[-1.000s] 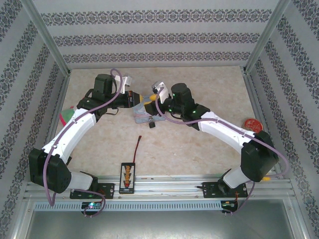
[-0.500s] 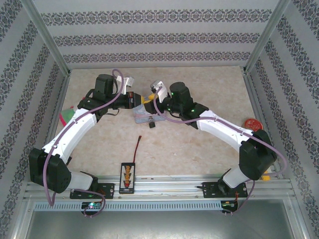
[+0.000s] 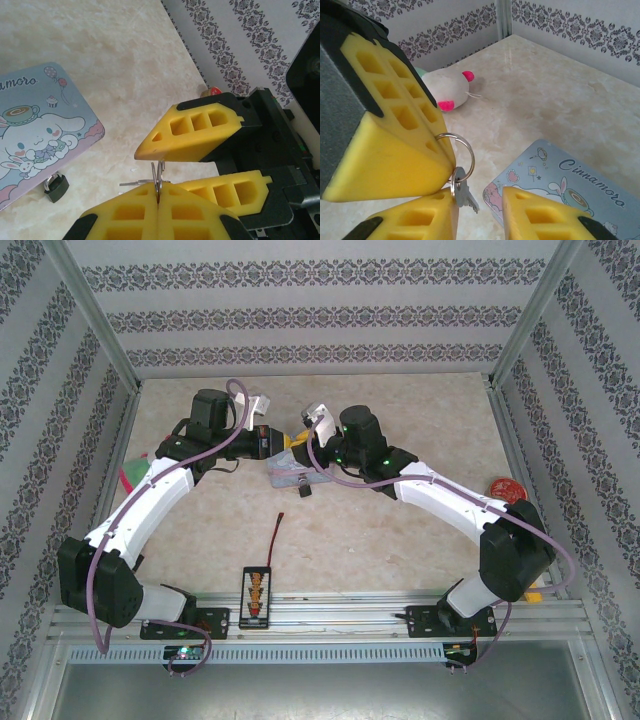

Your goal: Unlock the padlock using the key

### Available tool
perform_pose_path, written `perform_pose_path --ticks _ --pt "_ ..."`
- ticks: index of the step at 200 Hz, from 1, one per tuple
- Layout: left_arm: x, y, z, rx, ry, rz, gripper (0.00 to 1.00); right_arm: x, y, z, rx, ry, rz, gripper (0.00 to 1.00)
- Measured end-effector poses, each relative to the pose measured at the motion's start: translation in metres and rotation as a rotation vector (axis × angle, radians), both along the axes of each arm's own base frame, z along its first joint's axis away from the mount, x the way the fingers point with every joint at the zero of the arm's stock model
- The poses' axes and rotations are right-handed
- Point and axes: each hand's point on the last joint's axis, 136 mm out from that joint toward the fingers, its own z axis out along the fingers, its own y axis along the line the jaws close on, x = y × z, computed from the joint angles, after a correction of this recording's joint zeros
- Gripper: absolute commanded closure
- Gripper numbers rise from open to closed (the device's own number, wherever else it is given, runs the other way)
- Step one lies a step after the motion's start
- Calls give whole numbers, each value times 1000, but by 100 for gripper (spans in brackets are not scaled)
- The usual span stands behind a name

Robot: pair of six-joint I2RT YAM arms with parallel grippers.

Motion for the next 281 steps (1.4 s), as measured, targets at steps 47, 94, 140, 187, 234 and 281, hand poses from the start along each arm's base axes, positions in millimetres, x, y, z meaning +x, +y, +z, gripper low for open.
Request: perform_pose_path --ticks 47,94,140,187,234,281 --pt "-5 -1 -3 9 24 -20 100 1 -1 -1 -4 -1 -9 87" --pt "-7 -2 -5 10 37 -31 100 2 -1 0 0 0 -11 95" --pt "-6 -1 -7 19 32 -33 100 3 -3 0 5 15 -23 83" --pt "-9 -5 -10 122 -19 -61 100 4 -37 5 13 92 -174 76" --pt "-24 -46 -30 313 -40 -221 100 -14 -101 -5 -11 201 -391 72" --pt "-43 -60 -102 583 77 -356 100 -32 -168 -28 -73 286 -640 66"
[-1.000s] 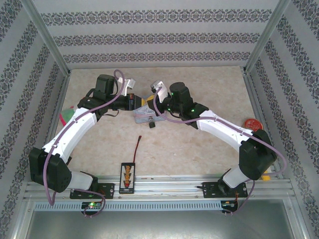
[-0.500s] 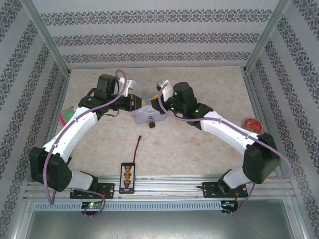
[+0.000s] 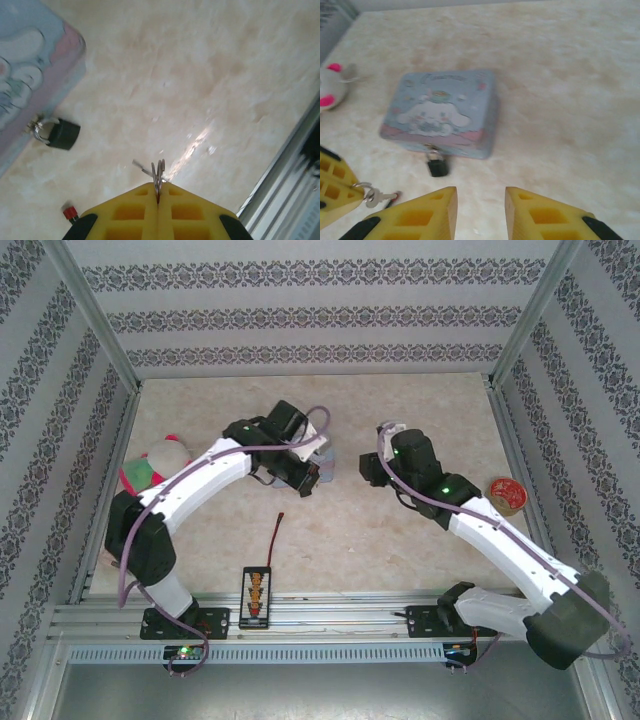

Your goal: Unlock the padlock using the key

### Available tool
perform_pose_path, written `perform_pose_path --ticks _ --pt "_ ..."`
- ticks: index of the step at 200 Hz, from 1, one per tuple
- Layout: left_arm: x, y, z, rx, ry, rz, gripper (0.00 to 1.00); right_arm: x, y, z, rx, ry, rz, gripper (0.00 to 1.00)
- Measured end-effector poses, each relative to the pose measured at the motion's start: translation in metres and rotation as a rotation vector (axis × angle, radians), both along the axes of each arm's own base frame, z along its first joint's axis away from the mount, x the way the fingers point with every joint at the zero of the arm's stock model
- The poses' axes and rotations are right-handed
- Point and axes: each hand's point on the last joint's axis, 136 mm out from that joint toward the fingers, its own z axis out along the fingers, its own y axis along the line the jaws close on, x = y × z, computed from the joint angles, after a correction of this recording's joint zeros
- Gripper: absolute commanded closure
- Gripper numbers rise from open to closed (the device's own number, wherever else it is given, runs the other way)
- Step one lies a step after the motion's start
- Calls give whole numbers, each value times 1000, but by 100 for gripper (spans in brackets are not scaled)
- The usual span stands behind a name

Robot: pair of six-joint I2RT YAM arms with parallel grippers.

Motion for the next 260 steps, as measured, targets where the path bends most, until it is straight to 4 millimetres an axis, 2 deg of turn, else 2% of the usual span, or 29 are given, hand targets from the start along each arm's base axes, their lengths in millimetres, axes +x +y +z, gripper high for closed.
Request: perform_pose_path --ticks 16,33,63,109,185,236,260 --pt "-8 0 -27 91 38 -36 100 -3 -22 -5 -11 19 -80 64" --pt "-13 0 -46 156 60 -68 100 -5 -39 -9 -12 30 -145 62" --pt "-19 -3 -73 228 83 -122 100 -10 -56 -16 -19 46 -209 61" --pt "-24 -12 -115 298 138 -183 100 -11 -61 -12 -18 31 -232 59" --pt "-16 -57 -139 293 93 -290 100 -11 -64 -10 -24 23 -244 58" --pt "-14 -70 -141 260 92 -337 63 -14 -72 -7 -33 15 -268 57" --pt "-18 -74 -140 237 108 -346 55 -15 -74 -7 -36 14 -271 57"
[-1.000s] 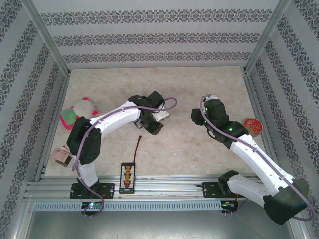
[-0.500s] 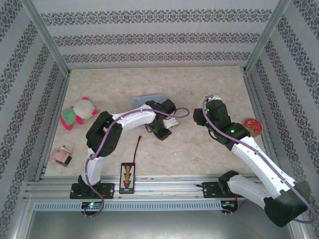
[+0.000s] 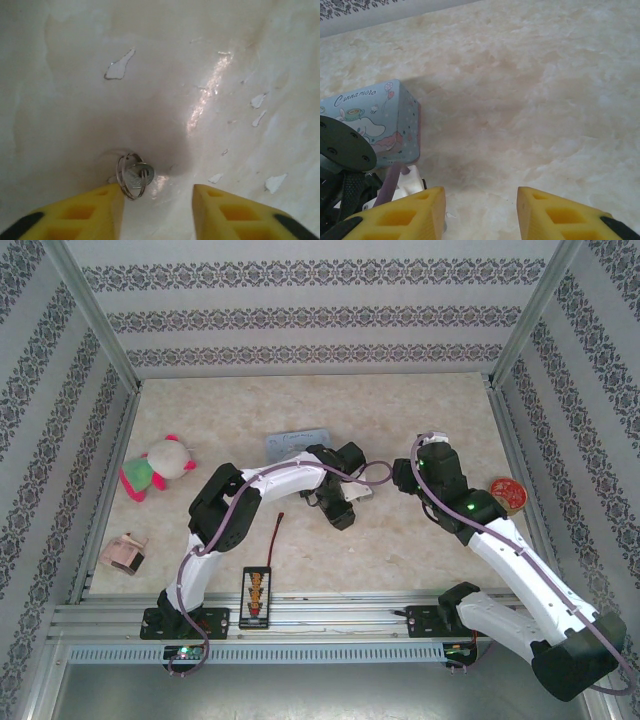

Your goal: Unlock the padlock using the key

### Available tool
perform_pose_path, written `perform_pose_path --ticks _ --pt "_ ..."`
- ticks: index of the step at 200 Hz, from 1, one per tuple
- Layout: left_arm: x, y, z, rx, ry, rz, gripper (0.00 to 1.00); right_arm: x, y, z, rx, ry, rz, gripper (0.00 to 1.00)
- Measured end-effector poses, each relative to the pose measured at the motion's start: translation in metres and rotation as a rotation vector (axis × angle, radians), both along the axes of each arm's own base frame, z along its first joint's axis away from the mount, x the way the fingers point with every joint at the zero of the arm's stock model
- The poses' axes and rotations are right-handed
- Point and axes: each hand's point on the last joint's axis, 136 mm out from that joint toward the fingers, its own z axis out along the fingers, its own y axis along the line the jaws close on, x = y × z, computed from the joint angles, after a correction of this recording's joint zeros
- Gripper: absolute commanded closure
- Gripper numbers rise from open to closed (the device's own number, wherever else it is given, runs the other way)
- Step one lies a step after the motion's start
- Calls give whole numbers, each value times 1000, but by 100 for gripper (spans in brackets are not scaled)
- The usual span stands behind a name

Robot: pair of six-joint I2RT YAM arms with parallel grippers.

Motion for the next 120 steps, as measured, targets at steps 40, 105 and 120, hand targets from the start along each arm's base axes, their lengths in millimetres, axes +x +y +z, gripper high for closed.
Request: perform_pose_path --ticks 40,105,120 --pt "-9 -11 21 -102 20 16 42 -1 -2 -5 -11 21 -13 57" --pt "24 46 128 -377 -162 356 0 -4 22 -52 -77 181 35 59" --pt "44 82 128 -368 -223 511 1 -6 39 -70 -101 250 70 59"
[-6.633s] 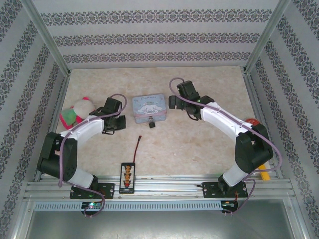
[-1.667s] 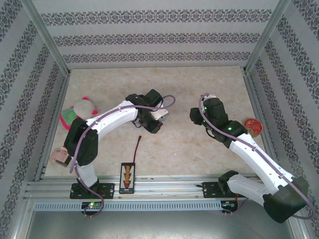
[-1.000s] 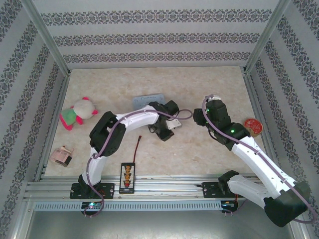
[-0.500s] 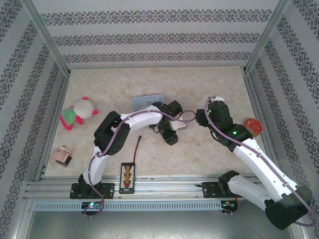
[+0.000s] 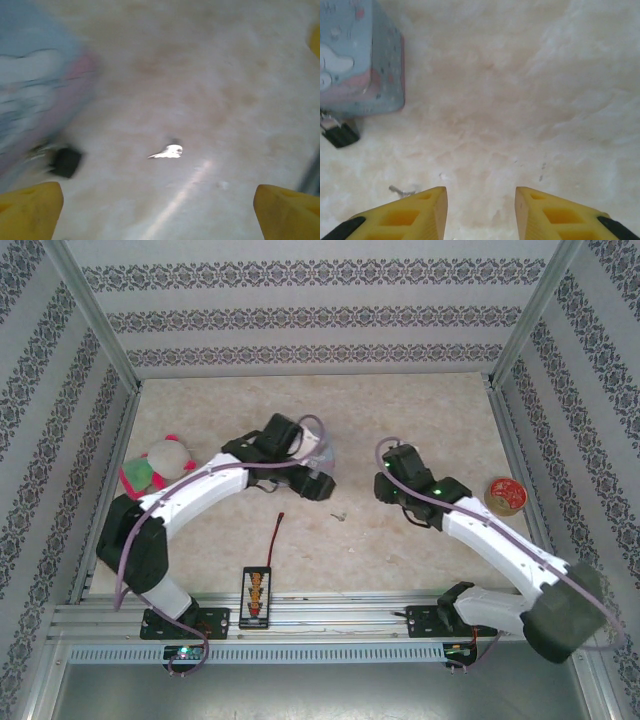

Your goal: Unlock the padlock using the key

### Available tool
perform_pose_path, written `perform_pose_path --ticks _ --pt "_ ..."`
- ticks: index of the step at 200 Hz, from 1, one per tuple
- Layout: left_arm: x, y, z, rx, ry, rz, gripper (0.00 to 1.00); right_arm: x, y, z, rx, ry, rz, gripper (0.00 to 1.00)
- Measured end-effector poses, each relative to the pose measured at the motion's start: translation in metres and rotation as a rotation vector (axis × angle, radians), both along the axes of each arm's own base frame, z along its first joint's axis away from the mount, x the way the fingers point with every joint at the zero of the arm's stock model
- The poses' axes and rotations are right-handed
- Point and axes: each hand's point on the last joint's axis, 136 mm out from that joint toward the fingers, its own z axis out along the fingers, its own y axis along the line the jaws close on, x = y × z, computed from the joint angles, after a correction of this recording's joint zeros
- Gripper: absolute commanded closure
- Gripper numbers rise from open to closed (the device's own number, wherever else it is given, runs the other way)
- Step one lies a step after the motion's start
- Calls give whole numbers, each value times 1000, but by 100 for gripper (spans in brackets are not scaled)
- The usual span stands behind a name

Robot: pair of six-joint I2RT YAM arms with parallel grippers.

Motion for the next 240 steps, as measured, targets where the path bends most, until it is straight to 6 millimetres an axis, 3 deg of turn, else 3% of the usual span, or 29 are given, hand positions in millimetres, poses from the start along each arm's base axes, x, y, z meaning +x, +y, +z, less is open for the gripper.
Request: perform_pose_path --ticks 21,50,94,145,240 --pt "14 42 -11 29 -21 203 1 -3 27 -18 -15 80 32 56" --pt "20 86 -25 43 -43 429 1 -7 63 -40 -11 171 48 56" --pt "29 136 -45 20 -36 687 1 -17 82 -77 9 299 -9 57" --pt "36 148 -47 -7 -50 775 1 -23 92 -109 34 393 -63 58" --pt "36 153 -51 -27 -40 815 1 -19 102 -128 84 409 -99 70"
